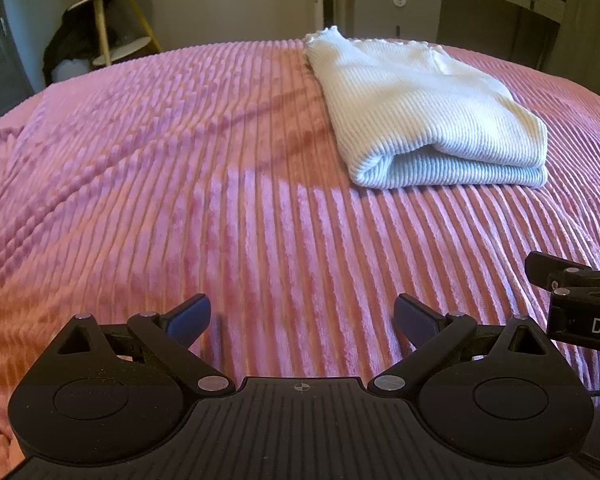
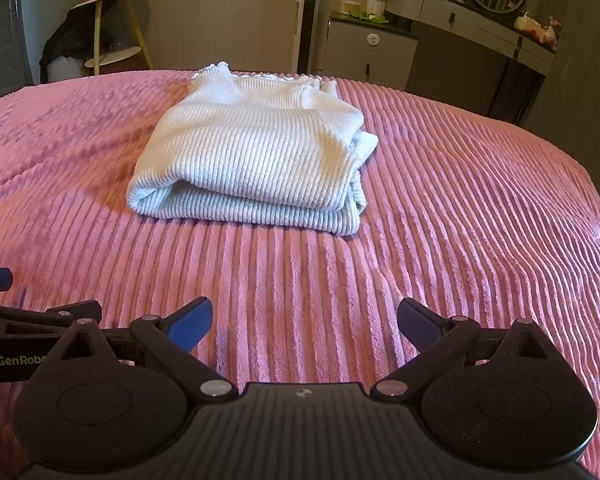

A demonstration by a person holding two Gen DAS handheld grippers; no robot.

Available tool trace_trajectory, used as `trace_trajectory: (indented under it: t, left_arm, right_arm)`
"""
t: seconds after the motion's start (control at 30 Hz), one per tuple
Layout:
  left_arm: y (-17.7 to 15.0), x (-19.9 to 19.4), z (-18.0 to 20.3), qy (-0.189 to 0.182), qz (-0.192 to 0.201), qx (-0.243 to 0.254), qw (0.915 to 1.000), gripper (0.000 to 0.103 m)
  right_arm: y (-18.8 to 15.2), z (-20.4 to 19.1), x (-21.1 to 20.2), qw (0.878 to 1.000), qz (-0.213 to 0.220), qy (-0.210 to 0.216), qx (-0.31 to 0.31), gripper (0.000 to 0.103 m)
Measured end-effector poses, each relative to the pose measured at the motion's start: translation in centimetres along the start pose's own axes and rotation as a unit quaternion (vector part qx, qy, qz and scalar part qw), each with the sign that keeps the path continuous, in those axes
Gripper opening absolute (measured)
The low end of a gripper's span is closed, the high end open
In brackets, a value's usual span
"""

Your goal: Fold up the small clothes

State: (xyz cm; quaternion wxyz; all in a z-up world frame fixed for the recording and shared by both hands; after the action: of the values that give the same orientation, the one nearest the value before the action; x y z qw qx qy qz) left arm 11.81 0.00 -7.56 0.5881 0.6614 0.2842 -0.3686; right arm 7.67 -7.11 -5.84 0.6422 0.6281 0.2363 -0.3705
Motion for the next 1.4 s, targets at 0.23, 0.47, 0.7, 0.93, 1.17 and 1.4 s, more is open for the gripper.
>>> trace_trajectory:
  t: [0.23, 0.47, 0.7, 0.93, 1.17, 1.4]
  left_arm:
    - [-0.03, -0.03, 0.03, 0.0, -0.001, 0.0, 1.0, 0.101]
    - [-0.05, 0.01, -0.02, 0.0, -0.002, -0.001, 1.0, 0.101]
    - [-0.06, 0.09, 0.03, -0.002, -0.003, -0.001, 1.0, 0.101]
    - [-0.06, 0.11, 0.01, -0.002, -0.003, -0.002, 1.0, 0.101]
    - [-0.06, 0.11, -0.08, 0.001, 0.001, -0.005, 1.0, 0.101]
    - [-0.15, 0.15, -0.06, -0.012, -0.001, -0.008, 0.9999, 0.101]
  right_arm:
    - [-0.06, -0.12, 0.01, 1.0, -0.002, -0.003, -0.005, 0.099]
    - [-0.09, -0.04, 0.13, 1.0, -0.004, -0.001, -0.006, 0.099]
    - [-0.11, -0.07, 0.17, 1.0, -0.006, 0.0, -0.005, 0.099]
    - [-0.09, -0.01, 0.27, 1.0, -0.008, 0.002, -0.004, 0.099]
    - [-0.08, 0.01, 0.28, 1.0, -0.008, 0.002, -0.005, 0.099]
    - [-0.08, 0.01, 0.3, 1.0, -0.008, 0.001, -0.004, 0.099]
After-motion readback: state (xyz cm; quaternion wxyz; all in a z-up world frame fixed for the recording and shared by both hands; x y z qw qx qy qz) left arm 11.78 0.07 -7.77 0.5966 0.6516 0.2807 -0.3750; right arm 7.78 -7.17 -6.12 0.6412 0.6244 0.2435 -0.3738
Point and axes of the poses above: each gripper's, at about its wrist camera, not at the fingertips, and x roughly the way its jaws point, z to its right, y to its top, the point moved 6 cm from there along x, roughly the way its jaws point, and after that the axes turned 3 degrees about -z, right-handed, at the moved point
